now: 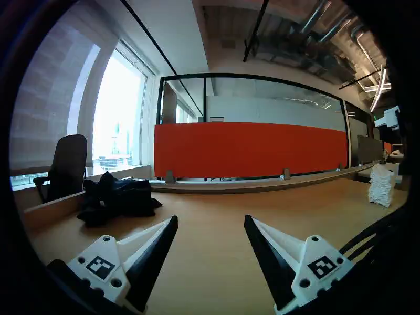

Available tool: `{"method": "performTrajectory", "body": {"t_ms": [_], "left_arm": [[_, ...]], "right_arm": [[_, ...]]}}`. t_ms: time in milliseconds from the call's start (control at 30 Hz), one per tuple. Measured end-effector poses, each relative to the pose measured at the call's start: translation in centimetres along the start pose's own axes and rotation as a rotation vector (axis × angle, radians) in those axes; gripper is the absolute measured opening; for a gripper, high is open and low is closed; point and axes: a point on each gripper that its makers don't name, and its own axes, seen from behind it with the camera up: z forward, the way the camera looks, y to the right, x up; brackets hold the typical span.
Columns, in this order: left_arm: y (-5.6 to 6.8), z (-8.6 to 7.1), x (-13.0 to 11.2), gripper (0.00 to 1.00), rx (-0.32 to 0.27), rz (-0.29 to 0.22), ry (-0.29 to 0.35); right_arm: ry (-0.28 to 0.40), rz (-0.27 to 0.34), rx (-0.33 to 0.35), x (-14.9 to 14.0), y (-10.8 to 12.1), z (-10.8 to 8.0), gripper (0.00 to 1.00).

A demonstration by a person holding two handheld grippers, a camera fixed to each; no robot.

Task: Fold towel

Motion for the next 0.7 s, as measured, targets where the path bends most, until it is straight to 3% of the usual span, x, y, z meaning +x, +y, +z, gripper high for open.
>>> {"method": "performTrajectory", "body": {"t_ms": [367,700], "left_arm": [[-0.1,-0.1,0.1,0.93,0.0,0.001,-0.001],[-0.1,-0.1,0.2,0.93,0.0,0.002,-0.001]], "right_arm": [[0.042,-0.01,-0.027,-0.8,2.3,0.5,1.0],[0.037,-0.017,-0.021,-5.5,3.0,1.1,1.0]]}}
